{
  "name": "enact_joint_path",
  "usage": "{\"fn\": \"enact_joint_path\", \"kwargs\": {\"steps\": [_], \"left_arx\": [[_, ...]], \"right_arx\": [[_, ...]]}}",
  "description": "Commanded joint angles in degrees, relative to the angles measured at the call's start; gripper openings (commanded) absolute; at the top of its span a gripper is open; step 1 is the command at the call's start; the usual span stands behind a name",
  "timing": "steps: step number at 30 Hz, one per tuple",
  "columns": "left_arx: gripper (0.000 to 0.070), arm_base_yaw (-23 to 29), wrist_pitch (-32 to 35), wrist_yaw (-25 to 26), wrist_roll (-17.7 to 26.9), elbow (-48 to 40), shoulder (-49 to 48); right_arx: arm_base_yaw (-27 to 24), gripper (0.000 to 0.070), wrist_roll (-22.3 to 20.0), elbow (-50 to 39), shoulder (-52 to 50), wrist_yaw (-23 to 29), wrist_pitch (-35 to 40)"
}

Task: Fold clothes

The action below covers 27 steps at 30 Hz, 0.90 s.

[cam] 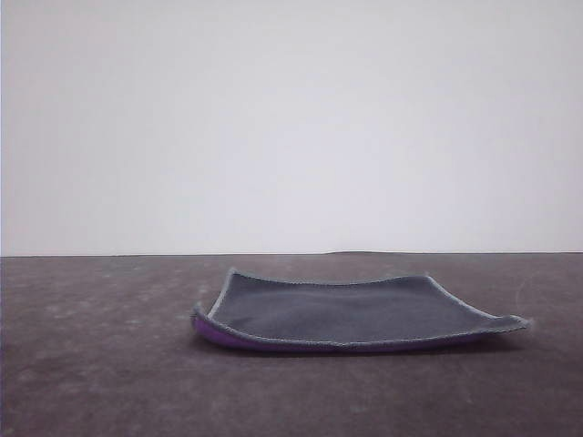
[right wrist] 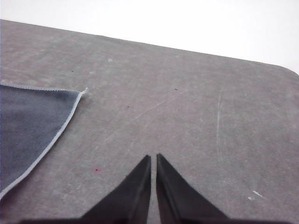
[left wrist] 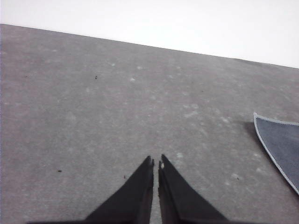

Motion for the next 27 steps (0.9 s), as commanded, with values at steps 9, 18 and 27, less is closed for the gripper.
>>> {"fn": "enact_joint_path", "kwargs": {"steps": [9, 18, 27], "left_arx": [[0.0004, 0.0, -0.3, -0.1, 0.0, -1.1, 0.0], [0.0004, 0.0, -0.4, -0.1, 0.0, -1.1, 0.0], [0.0004, 0.0, -0.3, -0.1, -0.1, -1.1, 0.0]], "right_arx": [[-0.1, 0.0017, 0.6, -0.3, -0.1, 0.1, 0.6], [0.0, 0.0017, 1.6, -0.3, -0.1, -0.4, 0.6], [0.0, 0.0016, 8.8, -0.2, -0.1, -0.4, 0.6]]}}
